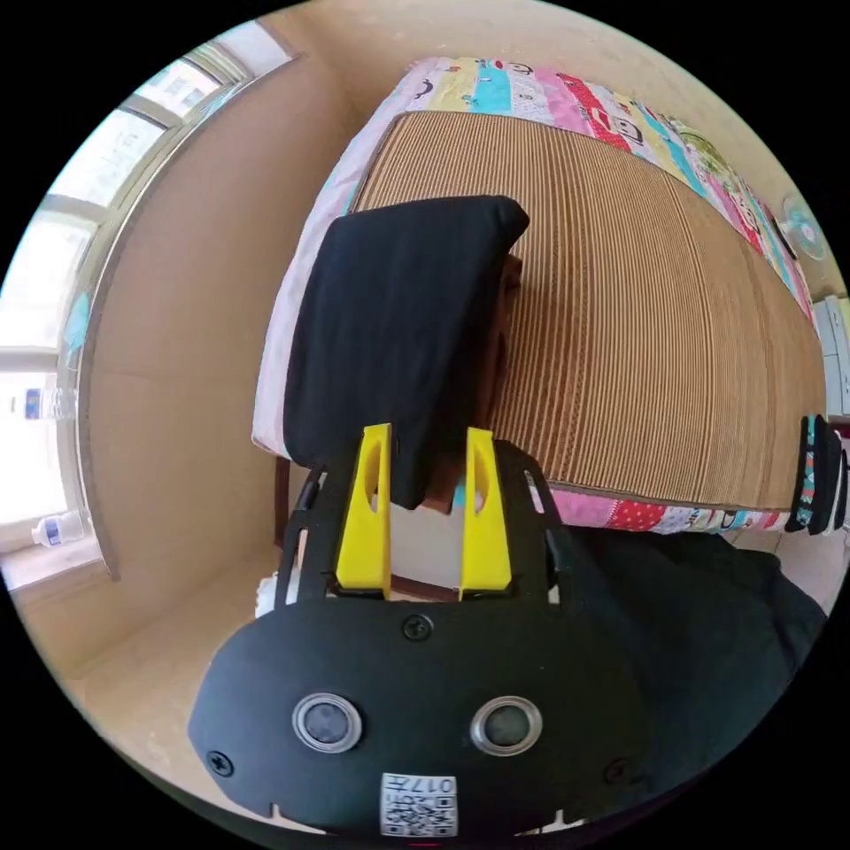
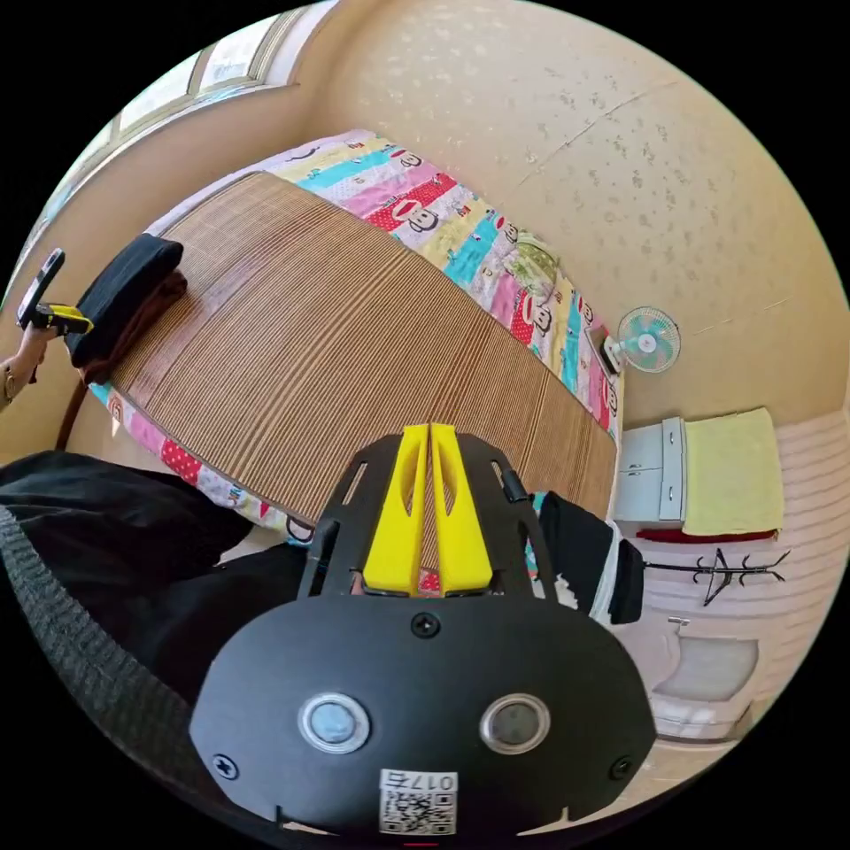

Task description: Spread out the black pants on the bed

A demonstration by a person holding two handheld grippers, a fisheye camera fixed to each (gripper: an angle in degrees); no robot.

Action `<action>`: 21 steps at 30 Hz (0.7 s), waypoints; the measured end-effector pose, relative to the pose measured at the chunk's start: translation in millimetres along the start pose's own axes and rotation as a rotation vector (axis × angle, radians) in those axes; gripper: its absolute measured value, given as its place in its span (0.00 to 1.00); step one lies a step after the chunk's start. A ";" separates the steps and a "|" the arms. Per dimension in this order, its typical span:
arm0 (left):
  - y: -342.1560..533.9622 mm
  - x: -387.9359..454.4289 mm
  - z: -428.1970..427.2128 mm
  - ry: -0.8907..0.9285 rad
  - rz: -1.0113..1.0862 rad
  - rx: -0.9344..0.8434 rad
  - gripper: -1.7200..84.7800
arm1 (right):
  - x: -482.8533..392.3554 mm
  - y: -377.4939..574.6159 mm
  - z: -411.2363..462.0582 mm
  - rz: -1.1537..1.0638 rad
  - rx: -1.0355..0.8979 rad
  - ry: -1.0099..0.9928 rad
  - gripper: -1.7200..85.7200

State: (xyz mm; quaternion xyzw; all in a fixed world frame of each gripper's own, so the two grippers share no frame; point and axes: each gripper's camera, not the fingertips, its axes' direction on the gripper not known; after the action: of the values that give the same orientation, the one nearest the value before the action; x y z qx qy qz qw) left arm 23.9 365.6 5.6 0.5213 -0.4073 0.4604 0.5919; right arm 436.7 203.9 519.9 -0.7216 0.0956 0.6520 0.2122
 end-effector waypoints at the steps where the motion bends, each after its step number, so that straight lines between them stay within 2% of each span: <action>1: -2.9 1.9 7.1 -0.002 0.017 -0.009 0.17 | 5.8 10.8 3.1 0.048 -0.032 -0.072 0.03; 3: -12.0 5.0 41.1 -0.019 0.043 -0.063 0.18 | 24.4 31.3 8.4 0.133 -0.055 -0.229 0.03; 5: -14.1 1.8 65.8 -0.040 0.027 -0.101 0.17 | 58.6 60.5 22.5 0.243 -0.087 -0.492 0.03; 9: -15.9 -6.0 100.5 0.023 -0.019 -0.188 0.15 | 97.4 103.0 62.0 0.337 -0.117 -0.853 0.03; 11: -19.6 -7.9 103.2 0.041 0.006 -0.242 0.11 | 112.2 126.9 83.8 0.358 -0.028 -1.083 0.03; 13: -20.0 -20.0 103.1 0.095 0.032 -0.276 0.08 | 123.3 142.5 93.3 0.388 0.098 -1.216 0.03; 16: -14.5 -66.5 87.1 0.386 0.065 -0.261 0.06 | 143.5 161.6 110.6 0.443 0.261 -1.344 0.03; 18: -1.9 -108.0 46.1 0.635 0.089 -0.101 0.05 | 155.6 165.7 126.5 0.459 0.272 -1.383 0.03; 19: 1.4 -117.4 32.7 0.695 0.095 -0.048 0.04 | 163.0 164.7 135.9 0.440 0.266 -1.398 0.03; 21: 13.3 -145.1 -26.6 0.911 0.142 0.182 0.04 | 174.7 158.8 147.8 0.392 0.257 -1.404 0.03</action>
State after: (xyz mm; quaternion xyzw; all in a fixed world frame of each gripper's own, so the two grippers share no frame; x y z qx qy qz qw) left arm -24.4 375.0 -134.1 0.2870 -0.0987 0.7154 0.6293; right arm 260.7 150.2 310.8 -0.0739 0.1399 0.9697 0.1859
